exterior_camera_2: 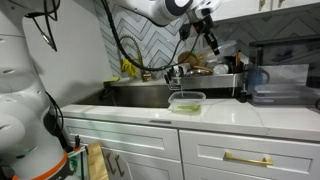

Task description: Stack the containers and put them in the sink

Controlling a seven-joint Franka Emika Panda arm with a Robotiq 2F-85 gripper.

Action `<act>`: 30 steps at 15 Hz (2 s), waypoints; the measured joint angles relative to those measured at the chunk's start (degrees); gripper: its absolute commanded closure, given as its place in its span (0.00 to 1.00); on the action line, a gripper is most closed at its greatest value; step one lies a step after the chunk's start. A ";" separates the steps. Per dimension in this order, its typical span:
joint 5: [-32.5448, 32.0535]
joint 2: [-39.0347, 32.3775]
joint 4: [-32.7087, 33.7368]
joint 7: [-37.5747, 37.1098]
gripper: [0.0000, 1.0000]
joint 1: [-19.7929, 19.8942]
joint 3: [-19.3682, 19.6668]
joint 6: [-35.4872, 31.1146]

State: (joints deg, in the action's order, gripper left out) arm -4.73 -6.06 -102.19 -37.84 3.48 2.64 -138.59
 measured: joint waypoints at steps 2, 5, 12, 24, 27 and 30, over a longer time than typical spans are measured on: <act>1.20 2.42 -0.84 0.14 0.98 0.03 0.53 0.01; 0.88 8.99 -5.16 0.14 0.98 0.60 1.51 1.49; -10.32 23.60 -20.49 -3.54 0.98 9.41 3.38 5.21; -4.53 17.05 -32.77 -3.51 0.98 13.38 6.04 -11.02; -1.95 13.49 -32.72 -3.56 0.98 13.29 6.03 -13.35; 0.48 9.93 -31.98 -3.52 0.98 12.98 6.04 -15.98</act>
State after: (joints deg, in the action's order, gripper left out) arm -4.25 3.87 -134.17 -41.35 16.45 8.68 -154.58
